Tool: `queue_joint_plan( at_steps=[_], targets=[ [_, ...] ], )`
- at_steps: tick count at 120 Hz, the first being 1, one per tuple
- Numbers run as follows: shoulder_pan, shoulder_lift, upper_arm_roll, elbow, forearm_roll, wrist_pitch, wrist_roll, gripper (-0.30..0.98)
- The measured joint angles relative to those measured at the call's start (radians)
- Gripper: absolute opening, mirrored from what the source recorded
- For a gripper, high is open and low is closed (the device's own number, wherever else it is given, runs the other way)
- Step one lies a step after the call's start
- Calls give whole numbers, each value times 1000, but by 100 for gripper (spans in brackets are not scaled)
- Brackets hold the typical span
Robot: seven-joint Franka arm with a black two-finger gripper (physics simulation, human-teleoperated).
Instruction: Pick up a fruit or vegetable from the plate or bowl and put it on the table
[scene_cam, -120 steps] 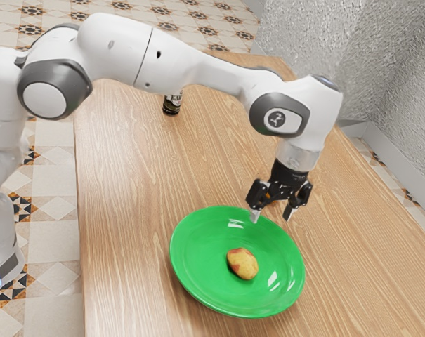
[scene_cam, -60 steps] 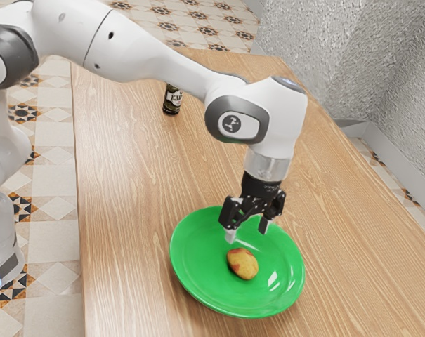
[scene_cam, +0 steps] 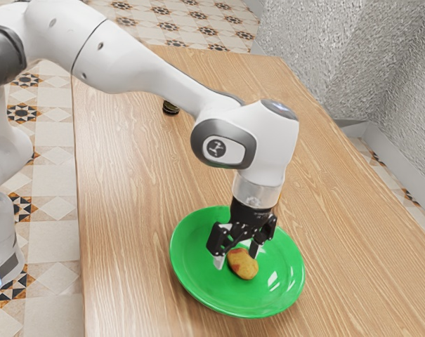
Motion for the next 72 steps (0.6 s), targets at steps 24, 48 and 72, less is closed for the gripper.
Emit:
queue_joint_plan(
  at_steps=[24, 48, 72],
  targets=[
    [36, 11, 6, 3, 18, 12, 3, 69],
    [141, 17, 7, 3, 22, 24, 8, 69],
    [136, 22, -2, 10, 36, 35, 11, 69]
  ],
)
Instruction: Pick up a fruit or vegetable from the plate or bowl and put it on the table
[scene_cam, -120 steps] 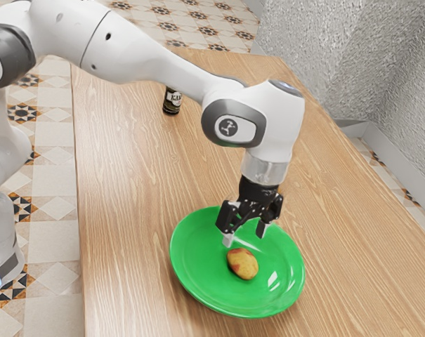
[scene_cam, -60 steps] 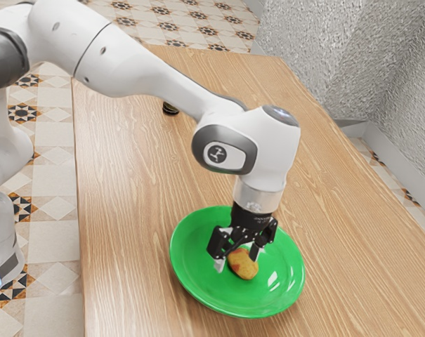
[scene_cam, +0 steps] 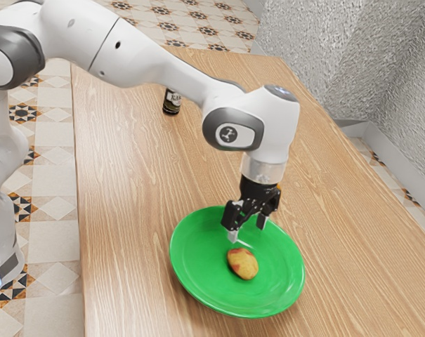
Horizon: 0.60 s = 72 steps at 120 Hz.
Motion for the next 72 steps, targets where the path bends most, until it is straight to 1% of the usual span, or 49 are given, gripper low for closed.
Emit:
queue_joint_plan(
  at_steps=[15, 28, 46, 72],
  targets=[
    [-49, -2, -1, 1, 12, 3, 2, 69],
    [-68, -3, -2, 1, 43, 4, 11, 69],
    [-50, -1, -1, 1, 58, 6, 21, 69],
    [-19, 1, -1, -1, 61, 6, 32, 69]
  ],
)
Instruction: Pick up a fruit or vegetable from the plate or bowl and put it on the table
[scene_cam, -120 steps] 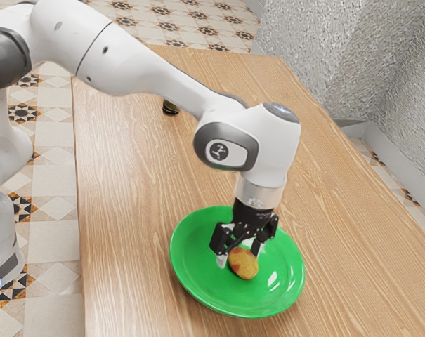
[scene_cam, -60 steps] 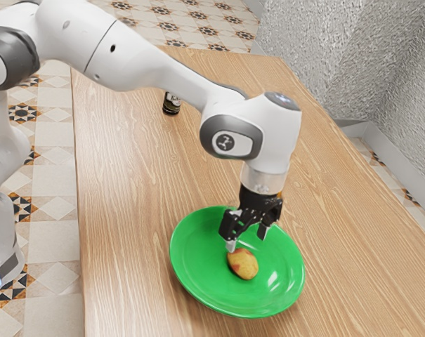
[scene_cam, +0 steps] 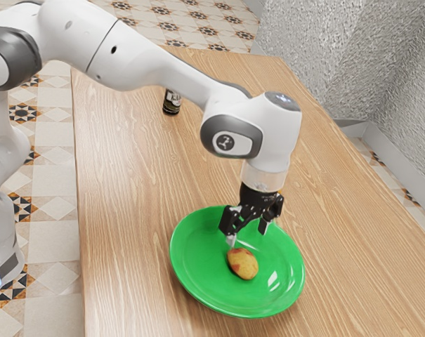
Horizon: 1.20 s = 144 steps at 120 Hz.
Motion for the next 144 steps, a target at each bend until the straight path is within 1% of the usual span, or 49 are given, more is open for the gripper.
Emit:
queue_joint_plan(
  at_steps=[38, 72, 109, 144],
  targets=[
    [-26, 0, 0, 0, -1, 1, 10, 69],
    [-21, 42, -2, -2, -7, 28, 16, 69],
    [-11, 88, -2, -3, -57, 59, 34, 69],
    [-15, 116, -1, -2, -80, 77, 53, 69]
  ],
)
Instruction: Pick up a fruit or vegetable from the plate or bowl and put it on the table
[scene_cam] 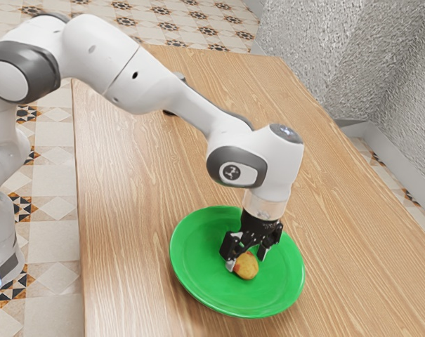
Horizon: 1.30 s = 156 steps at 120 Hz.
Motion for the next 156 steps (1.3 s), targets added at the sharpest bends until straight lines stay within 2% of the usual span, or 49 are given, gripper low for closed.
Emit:
queue_joint_plan(
  at_steps=[16, 32, 51, 72, 83, 102, 113, 131, 138, 146, 156],
  targets=[
    [0, 5, 0, 0, -13, 8, 8, 68],
    [-1, 3, 1, 0, -28, 8, 23, 42],
    [-8, -8, 2, 1, -31, -3, 27, 21],
    [-24, -45, 2, 18, 26, -19, 15, 32],
    [-23, -68, 3, 48, 67, -44, 6, 32],
    [-9, -105, 5, 188, 186, -156, -4, 30],
    [72, -103, 6, 230, 227, -225, 17, 28],
    [350, -94, 9, 238, 248, -297, 77, 24],
    [429, -91, 10, 239, 251, -316, 99, 24],
    [457, -84, 10, 239, 253, -332, 123, 24],
    [431, -78, 10, 239, 254, -346, 149, 27]
  ],
)
